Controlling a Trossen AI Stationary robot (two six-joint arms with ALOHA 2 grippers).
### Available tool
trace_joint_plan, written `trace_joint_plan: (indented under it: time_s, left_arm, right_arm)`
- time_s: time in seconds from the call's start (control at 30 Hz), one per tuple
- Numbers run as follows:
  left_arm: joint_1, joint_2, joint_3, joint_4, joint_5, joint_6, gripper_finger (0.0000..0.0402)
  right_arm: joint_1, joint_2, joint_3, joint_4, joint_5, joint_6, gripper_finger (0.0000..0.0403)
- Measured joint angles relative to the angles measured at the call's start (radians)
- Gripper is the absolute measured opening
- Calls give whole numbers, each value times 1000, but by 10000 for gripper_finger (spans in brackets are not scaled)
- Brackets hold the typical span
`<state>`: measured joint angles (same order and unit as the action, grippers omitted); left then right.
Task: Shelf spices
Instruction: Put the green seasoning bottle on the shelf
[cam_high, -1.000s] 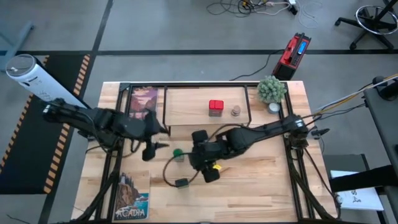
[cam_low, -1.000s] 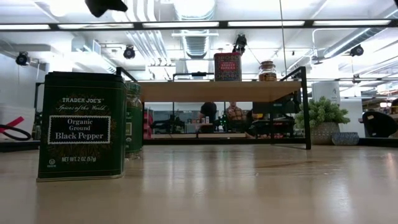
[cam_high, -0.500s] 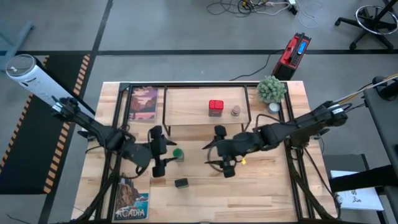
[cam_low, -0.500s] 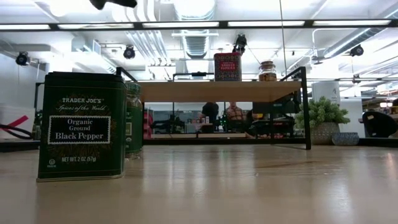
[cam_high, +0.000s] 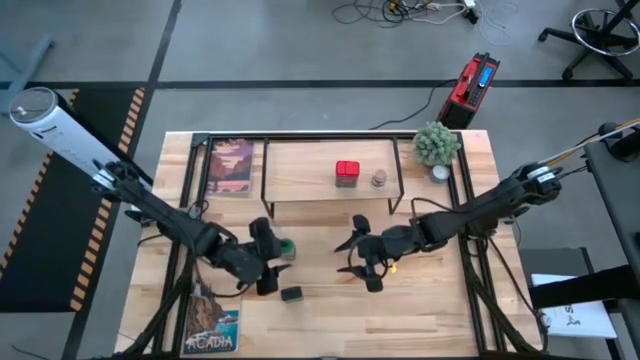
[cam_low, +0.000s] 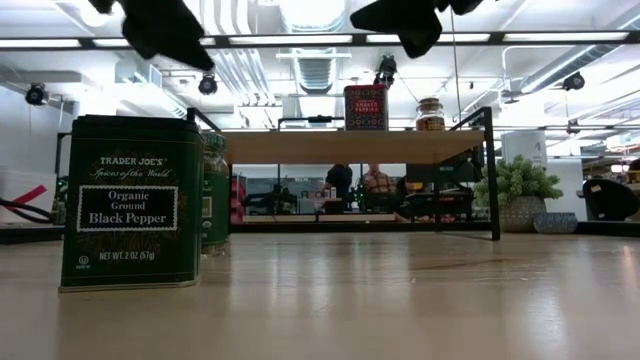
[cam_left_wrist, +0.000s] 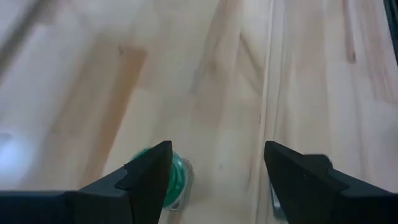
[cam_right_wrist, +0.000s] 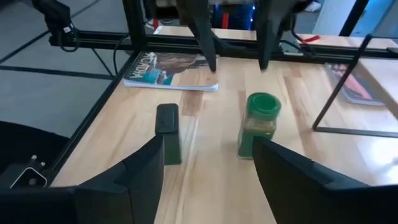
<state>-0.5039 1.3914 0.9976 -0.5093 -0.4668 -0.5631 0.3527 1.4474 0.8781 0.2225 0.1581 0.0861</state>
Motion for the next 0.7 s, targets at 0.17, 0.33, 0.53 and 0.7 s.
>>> trace_joint_plan:
  time_s: [0.17, 0.33, 0.53, 0.7]
  left_arm:
    - [56, 49, 1, -27, 121, 4, 245]
    - [92, 52, 1, -66, 155, 37, 245]
    - [112, 41, 68, -130, 171, 89, 245]
    - [141, 42, 93, -179, 206, 141, 245]
  right_arm:
    - [8, 21, -14, 58, 0, -20, 219]
    - [10, 42, -17, 55, 0, -31, 221]
    - [10, 49, -17, 53, 0, -34, 211]
    - [10, 49, -17, 53, 0, -34, 213]
